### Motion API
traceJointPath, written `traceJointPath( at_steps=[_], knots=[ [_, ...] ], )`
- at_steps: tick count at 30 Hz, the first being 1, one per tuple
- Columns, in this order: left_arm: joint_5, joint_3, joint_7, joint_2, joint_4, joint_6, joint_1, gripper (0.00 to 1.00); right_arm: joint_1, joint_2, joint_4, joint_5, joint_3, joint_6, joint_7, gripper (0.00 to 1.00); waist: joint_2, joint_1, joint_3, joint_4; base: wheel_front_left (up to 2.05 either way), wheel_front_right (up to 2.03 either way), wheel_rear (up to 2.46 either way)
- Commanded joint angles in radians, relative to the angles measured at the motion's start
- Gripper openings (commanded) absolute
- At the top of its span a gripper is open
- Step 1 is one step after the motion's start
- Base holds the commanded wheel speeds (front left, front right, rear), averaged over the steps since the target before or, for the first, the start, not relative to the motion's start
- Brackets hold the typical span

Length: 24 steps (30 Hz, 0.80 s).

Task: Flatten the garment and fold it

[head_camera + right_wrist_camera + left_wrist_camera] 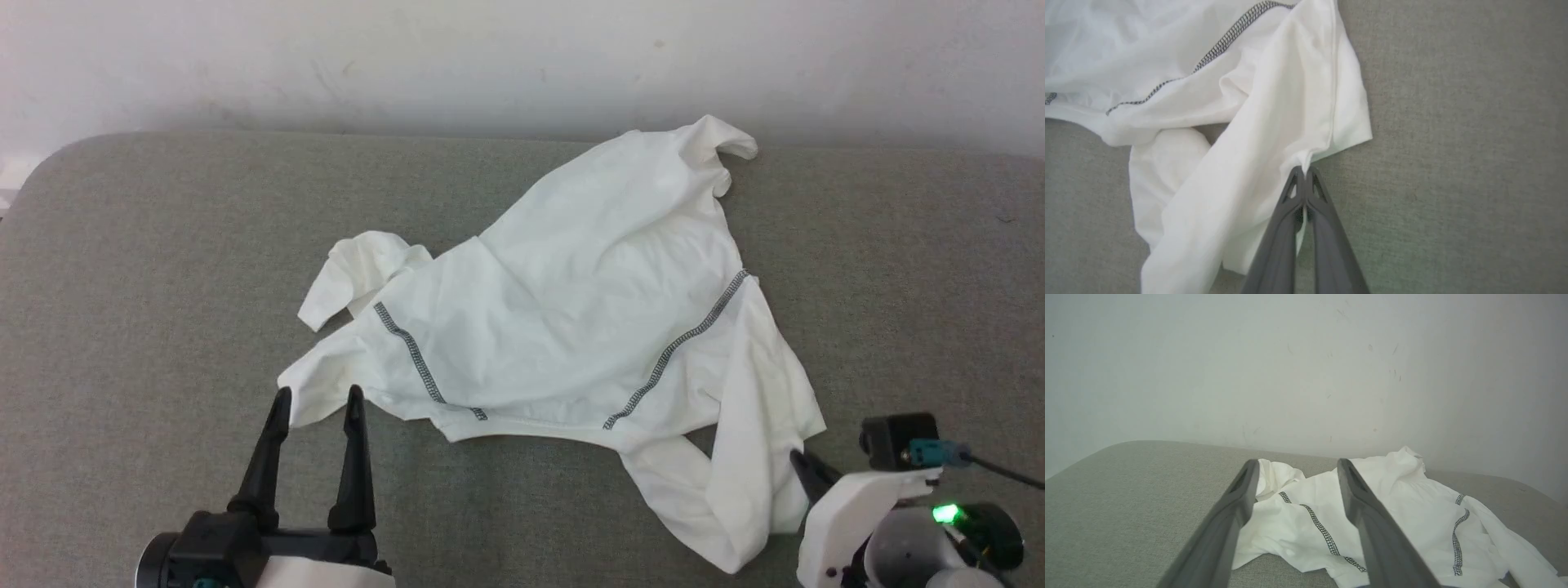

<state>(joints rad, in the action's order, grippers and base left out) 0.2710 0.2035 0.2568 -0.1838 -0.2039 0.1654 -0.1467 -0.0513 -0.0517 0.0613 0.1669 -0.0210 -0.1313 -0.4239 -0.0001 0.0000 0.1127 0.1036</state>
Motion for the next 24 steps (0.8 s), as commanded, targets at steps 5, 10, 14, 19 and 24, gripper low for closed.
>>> traceJointPath(
  at_steps=[5, 10, 14, 19, 24],
  knots=[
    [-0.021, -0.017, 0.005, 0.018, -0.008, -0.021, -0.009, 1.00, 0.102, -0.036, -0.135, -0.054, -0.033, 0.001, -0.022, 0.00, 0.0001, 0.0000, 0.022, -0.035, 0.00, 0.00, 0.00],
    [-0.030, -0.026, 0.005, 0.028, -0.009, -0.039, 0.006, 1.00, 0.217, -0.250, -0.239, -0.087, -0.081, 0.001, -0.133, 0.00, 0.0001, 0.0000, 0.056, -0.057, 0.00, 0.00, 0.00],
    [-0.036, -0.031, 0.005, 0.037, -0.007, -0.055, 0.022, 1.00, 0.301, -0.448, -0.239, -0.069, -0.093, 0.001, -0.219, 0.00, 0.0001, 0.0000, 0.096, -0.062, 0.00, 0.00, 0.00],
    [-0.044, -0.022, 0.005, 0.049, 0.003, -0.081, 0.058, 1.00, 0.371, -0.681, -0.139, -0.038, -0.090, 0.001, -0.240, 0.00, 0.0001, 0.0000, 0.165, -0.035, 0.00, 0.00, 0.00],
    [-0.051, -0.018, 0.005, 0.060, 0.019, -0.104, 0.096, 1.00, 0.434, -0.810, -0.039, -0.015, -0.056, 0.001, -0.212, 0.00, 0.0001, 0.0000, 0.238, -0.005, 0.00, 0.00, 0.00]
  ],
)
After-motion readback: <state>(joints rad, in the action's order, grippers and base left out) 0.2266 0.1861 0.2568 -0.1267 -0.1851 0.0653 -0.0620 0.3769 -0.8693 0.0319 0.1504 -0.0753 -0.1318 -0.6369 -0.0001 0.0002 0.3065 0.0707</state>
